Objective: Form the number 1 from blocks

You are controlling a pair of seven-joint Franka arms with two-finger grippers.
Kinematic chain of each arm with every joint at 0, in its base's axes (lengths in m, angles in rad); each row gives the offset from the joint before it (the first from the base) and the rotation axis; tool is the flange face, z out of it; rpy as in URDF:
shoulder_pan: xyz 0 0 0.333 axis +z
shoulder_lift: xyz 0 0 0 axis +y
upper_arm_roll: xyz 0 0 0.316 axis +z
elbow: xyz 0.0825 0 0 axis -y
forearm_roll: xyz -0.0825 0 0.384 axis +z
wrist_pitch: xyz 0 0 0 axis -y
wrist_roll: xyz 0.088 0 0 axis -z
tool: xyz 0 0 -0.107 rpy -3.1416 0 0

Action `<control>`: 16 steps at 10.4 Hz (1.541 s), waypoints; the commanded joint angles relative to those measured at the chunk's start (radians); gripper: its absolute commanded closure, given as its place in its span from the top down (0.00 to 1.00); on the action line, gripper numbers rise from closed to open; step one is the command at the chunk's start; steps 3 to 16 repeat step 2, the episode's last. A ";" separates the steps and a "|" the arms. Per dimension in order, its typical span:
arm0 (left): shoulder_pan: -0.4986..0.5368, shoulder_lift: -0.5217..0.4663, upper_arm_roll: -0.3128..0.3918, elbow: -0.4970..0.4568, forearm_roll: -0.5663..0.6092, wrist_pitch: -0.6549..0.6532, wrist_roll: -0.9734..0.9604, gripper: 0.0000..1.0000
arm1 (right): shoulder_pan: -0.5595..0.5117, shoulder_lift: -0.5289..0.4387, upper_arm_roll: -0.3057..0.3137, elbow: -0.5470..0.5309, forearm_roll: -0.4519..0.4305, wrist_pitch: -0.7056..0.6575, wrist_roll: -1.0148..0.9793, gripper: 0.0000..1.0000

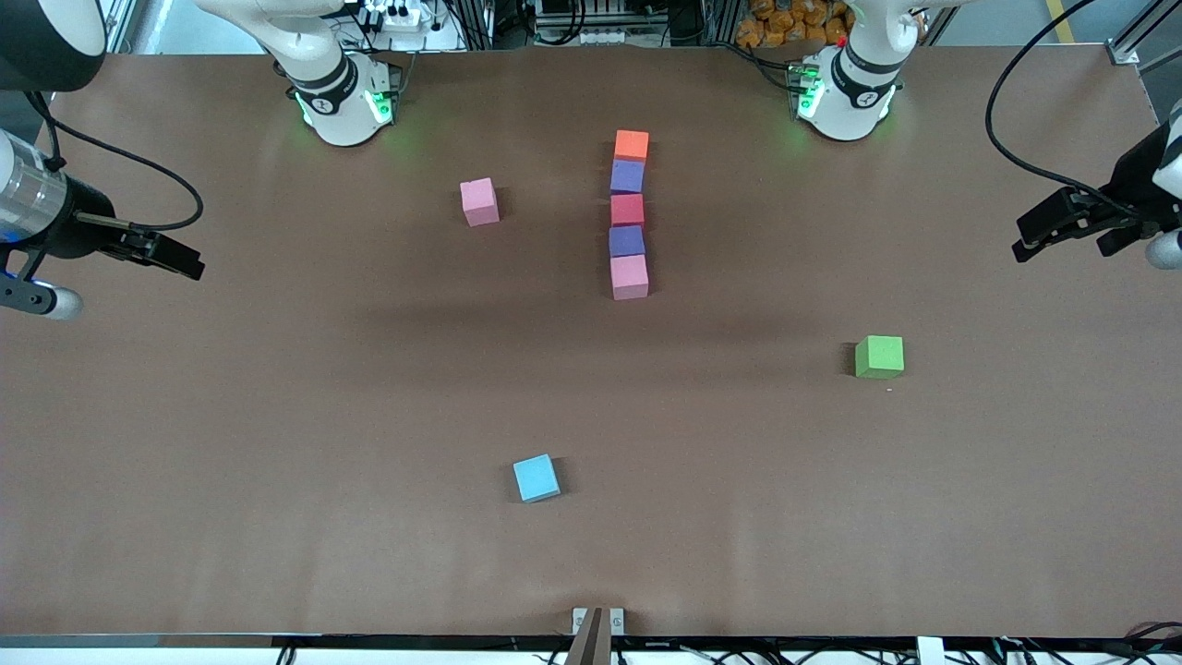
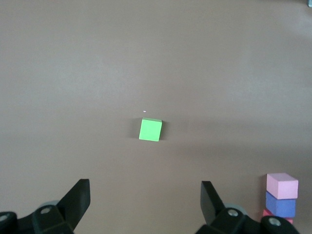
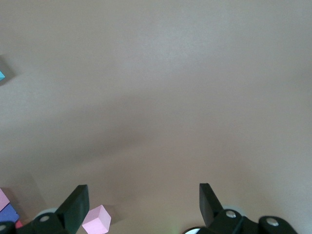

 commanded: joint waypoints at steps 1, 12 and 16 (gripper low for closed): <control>0.010 -0.015 -0.014 -0.008 0.022 -0.013 0.041 1.00 | 0.000 0.001 0.002 0.006 0.003 -0.008 -0.006 1.00; 0.008 -0.015 -0.014 -0.008 0.022 -0.015 0.041 1.00 | 0.000 0.002 0.002 0.006 0.003 -0.005 -0.008 1.00; 0.008 -0.015 -0.014 -0.008 0.022 -0.015 0.041 1.00 | 0.000 0.002 0.002 0.006 0.003 -0.005 -0.008 1.00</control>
